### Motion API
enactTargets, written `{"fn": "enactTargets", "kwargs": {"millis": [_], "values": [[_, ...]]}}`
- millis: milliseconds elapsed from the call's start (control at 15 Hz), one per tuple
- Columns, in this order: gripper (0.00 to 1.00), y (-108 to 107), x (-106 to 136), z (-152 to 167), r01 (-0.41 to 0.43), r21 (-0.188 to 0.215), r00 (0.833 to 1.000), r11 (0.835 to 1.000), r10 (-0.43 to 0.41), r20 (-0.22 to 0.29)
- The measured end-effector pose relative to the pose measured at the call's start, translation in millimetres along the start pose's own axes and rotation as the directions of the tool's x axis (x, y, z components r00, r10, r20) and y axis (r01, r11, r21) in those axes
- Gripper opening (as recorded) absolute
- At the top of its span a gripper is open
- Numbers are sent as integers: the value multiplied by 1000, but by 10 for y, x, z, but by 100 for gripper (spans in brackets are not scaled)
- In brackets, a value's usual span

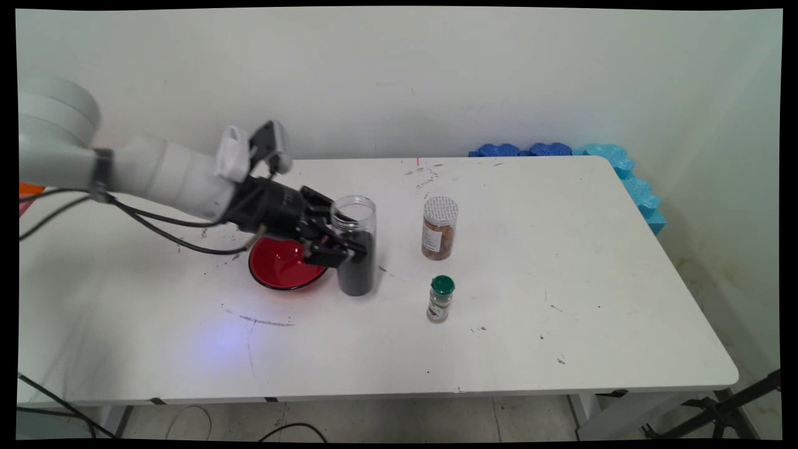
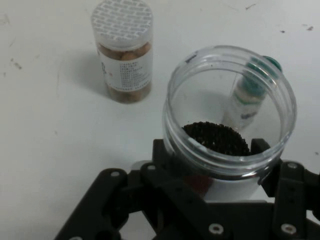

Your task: Pour the black seasoning powder in the red bowl

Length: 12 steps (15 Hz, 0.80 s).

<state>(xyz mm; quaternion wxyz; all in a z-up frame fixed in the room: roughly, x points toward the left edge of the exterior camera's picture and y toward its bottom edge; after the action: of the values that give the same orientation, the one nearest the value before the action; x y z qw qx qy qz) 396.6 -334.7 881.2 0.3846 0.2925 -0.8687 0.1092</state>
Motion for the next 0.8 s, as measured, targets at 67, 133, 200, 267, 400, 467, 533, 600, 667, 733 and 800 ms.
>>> {"fn": "enactTargets", "kwargs": {"millis": [67, 133, 200, 267, 400, 467, 533, 600, 667, 733, 800], "values": [[0, 14, 24, -102, 4, -2, 1000, 1000, -4, 4], [0, 26, 41, -171, 7, -5, 1000, 1000, -7, 7], [0, 45, 68, -274, 12, -9, 1000, 1000, -11, 10], [0, 69, 101, -394, 18, -16, 1000, 1000, -18, 15], [0, 114, 167, -622, 32, -30, 999, 999, -31, 26], [0, 131, 196, -717, 38, -36, 999, 999, -37, 32], [0, 148, 230, -823, 46, -40, 998, 998, -45, 37], [0, 161, 265, -916, 54, -44, 998, 998, -52, 42], [0, 173, 293, -991, 60, -47, 997, 997, -58, 46], [0, 186, 321, -1070, 68, -49, 997, 996, -65, 52], [0, 197, 346, -1140, 75, -52, 996, 996, -72, 58]]}}
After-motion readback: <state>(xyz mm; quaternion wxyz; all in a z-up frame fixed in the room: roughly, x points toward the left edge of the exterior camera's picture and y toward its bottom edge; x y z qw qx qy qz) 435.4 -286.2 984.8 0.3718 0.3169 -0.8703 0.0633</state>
